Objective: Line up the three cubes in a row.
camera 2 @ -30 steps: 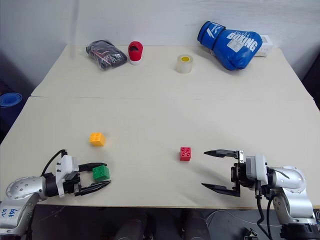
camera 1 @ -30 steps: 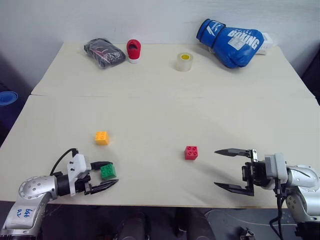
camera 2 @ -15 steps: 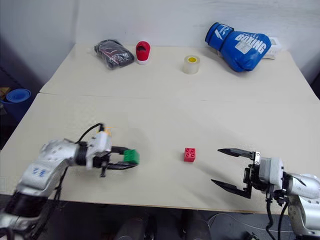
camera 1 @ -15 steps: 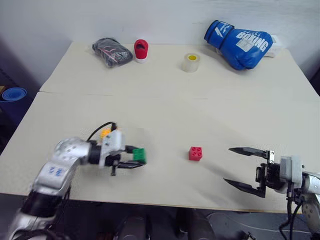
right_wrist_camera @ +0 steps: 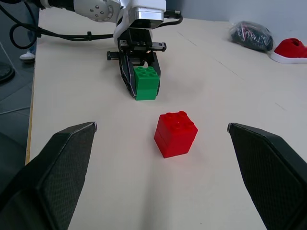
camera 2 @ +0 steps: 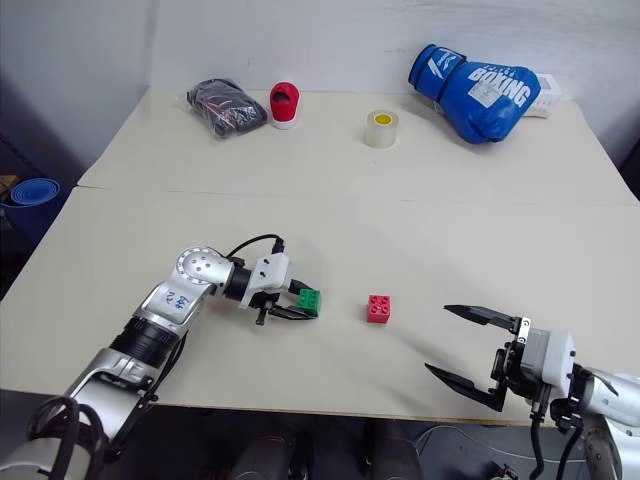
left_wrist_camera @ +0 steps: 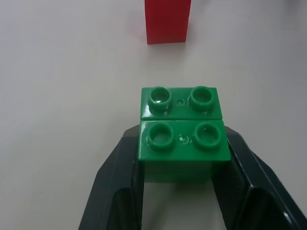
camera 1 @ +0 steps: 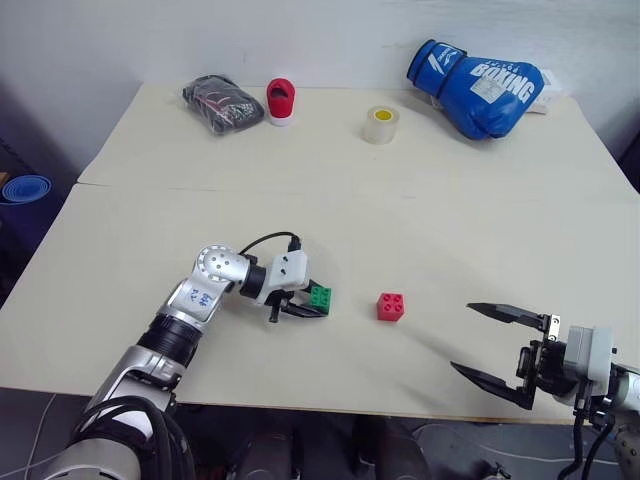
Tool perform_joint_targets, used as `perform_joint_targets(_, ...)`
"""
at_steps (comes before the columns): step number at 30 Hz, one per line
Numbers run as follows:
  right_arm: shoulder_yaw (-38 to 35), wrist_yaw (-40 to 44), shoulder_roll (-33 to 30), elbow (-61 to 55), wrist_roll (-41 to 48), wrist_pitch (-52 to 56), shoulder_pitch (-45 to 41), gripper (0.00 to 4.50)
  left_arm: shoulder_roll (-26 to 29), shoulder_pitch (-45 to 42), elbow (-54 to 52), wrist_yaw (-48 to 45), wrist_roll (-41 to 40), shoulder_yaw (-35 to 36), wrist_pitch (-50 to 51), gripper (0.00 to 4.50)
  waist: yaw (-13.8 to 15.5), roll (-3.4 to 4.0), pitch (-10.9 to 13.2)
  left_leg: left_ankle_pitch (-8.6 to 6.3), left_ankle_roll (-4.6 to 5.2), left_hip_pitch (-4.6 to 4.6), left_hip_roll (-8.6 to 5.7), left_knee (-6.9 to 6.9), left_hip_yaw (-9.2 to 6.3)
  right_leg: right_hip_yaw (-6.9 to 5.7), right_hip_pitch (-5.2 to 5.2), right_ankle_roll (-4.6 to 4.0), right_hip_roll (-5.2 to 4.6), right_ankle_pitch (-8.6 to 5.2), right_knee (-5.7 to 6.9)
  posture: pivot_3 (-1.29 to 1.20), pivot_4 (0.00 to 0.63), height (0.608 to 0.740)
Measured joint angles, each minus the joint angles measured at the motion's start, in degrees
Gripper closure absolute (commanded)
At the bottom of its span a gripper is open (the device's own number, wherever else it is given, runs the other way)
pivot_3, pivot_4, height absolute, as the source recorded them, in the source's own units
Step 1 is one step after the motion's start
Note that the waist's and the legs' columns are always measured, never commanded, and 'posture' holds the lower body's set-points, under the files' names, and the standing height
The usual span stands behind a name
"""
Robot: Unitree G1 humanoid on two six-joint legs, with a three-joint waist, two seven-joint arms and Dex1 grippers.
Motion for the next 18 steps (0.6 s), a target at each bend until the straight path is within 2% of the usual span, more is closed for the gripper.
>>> perform_joint_targets(6, 0.2, -1.0, 0.4, -0.5, -0.8, 0.0, -0.1, 0.0, -0.4, 0.3, -0.3, -3.3, -0.1, -0.1, 0.3, 2.99, -0.1, 0.0, 0.0, 0.0, 0.0, -0.01, 0.01, 0.09, -0.03, 0.0, 0.0, 0.0, 0.0, 0.0, 0.07, 0.0, 0.15, 0.74)
perform_joint_targets(11, 1.1, -1.2, 0.4, -0.4, -1.1, 0.0, -1.8, 0.0, -0.4, 0.6, -0.3, -1.8, 0.6, 0.0, -0.8, 2.99, -0.1, 0.0, 0.0, -0.01, 0.02, -0.01, 0.01, 0.16, -0.06, -0.03, 0.02, 0.0, -0.34, 0.0, 0.1, 0.0, 0.15, 0.74)
perform_joint_targets(13, 1.6, -1.2, 0.4, -0.3, -1.2, 0.0, -2.4, 0.0, -0.4, 0.9, -0.6, -1.2, 0.6, 0.3, -0.6, 2.27, -0.1, 0.0, 0.0, -0.01, 0.03, -0.01, 0.0, 0.19, -0.08, -0.06, 0.03, 0.0, -0.39, 0.0, 0.1, 0.0, 0.15, 0.74)
perform_joint_targets(18, 2.3, -0.9, 0.4, 1.2, -1.2, 0.0, -3.8, 0.0, 0.3, 3.4, -2.5, 0.7, 0.6, 1.9, -1.7, 0.86, -0.1, 0.0, 0.0, -0.03, 0.05, -0.06, 0.0, 0.23, -0.11, -0.09, 0.02, 0.0, -0.41, 0.0, 0.14, 0.0, 0.15, 0.74)
